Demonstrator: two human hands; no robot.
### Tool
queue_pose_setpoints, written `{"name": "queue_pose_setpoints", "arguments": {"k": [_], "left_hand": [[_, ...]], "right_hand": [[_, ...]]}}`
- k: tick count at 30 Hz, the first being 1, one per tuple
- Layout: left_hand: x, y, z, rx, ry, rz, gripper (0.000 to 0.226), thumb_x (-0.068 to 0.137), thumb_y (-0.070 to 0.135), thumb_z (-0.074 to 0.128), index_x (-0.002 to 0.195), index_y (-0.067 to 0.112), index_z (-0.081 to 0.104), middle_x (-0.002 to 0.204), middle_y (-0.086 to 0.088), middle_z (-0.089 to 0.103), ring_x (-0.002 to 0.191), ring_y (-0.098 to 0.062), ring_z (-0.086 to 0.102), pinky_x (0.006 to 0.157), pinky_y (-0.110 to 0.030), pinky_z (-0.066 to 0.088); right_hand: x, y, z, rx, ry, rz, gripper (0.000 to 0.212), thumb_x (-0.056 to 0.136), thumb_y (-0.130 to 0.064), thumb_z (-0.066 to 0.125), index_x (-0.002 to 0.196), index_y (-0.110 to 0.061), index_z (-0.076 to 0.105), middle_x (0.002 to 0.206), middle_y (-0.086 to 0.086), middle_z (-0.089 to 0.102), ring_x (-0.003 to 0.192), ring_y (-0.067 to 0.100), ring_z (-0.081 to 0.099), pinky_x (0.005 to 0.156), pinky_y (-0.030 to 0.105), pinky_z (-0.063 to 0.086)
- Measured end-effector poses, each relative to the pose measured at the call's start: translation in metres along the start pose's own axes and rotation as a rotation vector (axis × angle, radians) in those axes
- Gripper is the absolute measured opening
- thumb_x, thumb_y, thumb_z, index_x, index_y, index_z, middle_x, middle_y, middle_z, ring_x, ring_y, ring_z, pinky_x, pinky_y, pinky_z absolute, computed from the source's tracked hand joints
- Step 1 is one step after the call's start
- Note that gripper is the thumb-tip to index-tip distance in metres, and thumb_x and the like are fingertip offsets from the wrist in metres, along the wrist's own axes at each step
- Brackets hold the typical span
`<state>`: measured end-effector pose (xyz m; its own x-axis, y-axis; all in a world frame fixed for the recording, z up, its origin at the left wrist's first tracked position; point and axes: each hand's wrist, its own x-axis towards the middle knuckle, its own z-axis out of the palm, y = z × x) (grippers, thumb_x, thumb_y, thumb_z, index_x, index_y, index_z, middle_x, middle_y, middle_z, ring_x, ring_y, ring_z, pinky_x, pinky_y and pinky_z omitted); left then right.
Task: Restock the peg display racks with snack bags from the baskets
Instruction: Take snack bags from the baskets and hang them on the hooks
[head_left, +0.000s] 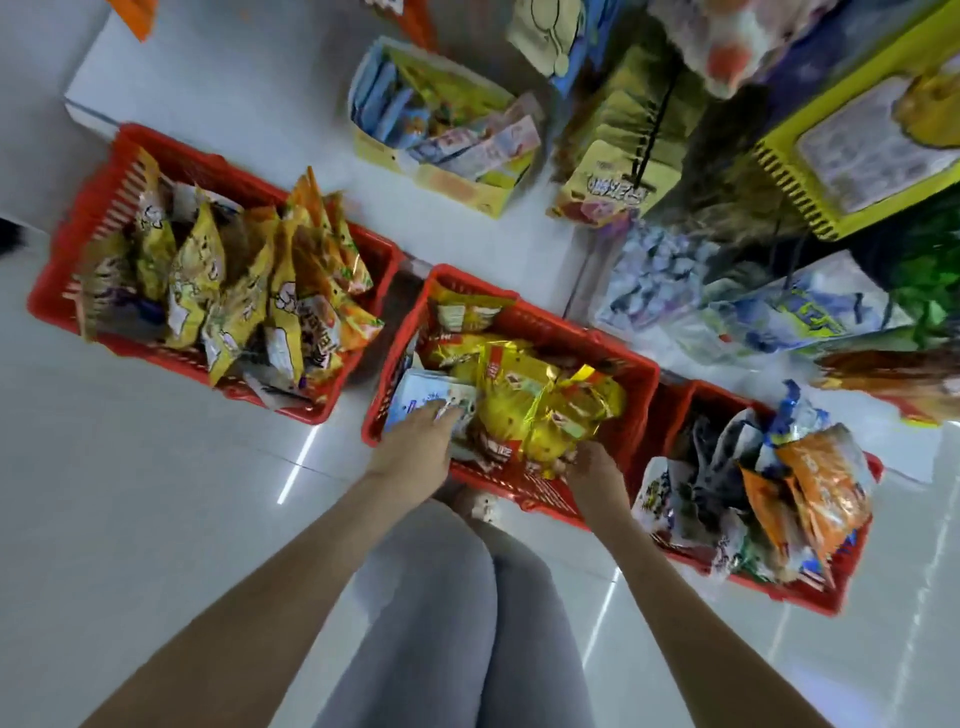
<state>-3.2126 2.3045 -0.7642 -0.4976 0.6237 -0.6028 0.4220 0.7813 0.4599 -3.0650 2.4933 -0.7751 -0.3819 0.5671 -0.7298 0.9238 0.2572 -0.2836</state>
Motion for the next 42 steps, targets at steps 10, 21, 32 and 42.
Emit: {"name": "queue_pose_setpoints", "arguments": {"k": [10, 21, 32, 42], "left_hand": [[0.157, 0.037, 0.085, 0.054, 0.232, 0.505, 0.068, 0.094, 0.006, 0.052, 0.152, 0.025, 0.021, 0.157, -0.011, 0.024, 0.145, -0.029, 0.020, 0.118, -0.042, 0.010], [0.184, 0.007, 0.090, 0.398, -0.045, 0.154, 0.038, 0.096, 0.034, 0.051, 0.124, 0.009, 0.050, 0.123, -0.012, 0.057, 0.119, -0.031, 0.049, 0.097, -0.040, 0.039], [0.093, 0.050, -0.009, 0.286, -0.075, 0.283, 0.022, 0.097, 0.019, 0.050, 0.116, 0.012, 0.060, 0.116, -0.006, 0.064, 0.113, -0.025, 0.052, 0.098, -0.034, 0.033], [0.077, 0.044, 0.013, 0.319, -0.025, 0.173, 0.030, 0.098, 0.024, 0.045, 0.126, 0.018, 0.055, 0.123, -0.003, 0.062, 0.114, -0.023, 0.056, 0.092, -0.034, 0.045]], "right_hand": [[0.163, 0.070, 0.043, -0.237, 0.283, -0.206, 0.123, 0.068, -0.049, 0.080, 0.153, -0.020, -0.005, 0.159, 0.008, 0.014, 0.147, 0.026, 0.012, 0.115, 0.051, 0.013], [0.152, 0.069, 0.038, -0.008, 0.143, -0.224, 0.088, 0.091, -0.009, 0.060, 0.151, -0.025, -0.003, 0.087, 0.018, 0.066, 0.074, 0.037, 0.063, 0.065, 0.045, 0.052], [0.042, 0.032, -0.055, -0.006, 0.235, -0.306, 0.026, 0.092, 0.000, 0.051, 0.117, -0.002, 0.059, 0.105, 0.015, 0.064, 0.094, 0.034, 0.059, 0.069, 0.037, 0.046], [0.035, 0.020, -0.043, 0.002, 0.228, -0.364, 0.021, 0.096, 0.000, 0.044, 0.114, 0.001, 0.053, 0.106, 0.013, 0.057, 0.088, 0.030, 0.055, 0.066, 0.032, 0.040]]}}
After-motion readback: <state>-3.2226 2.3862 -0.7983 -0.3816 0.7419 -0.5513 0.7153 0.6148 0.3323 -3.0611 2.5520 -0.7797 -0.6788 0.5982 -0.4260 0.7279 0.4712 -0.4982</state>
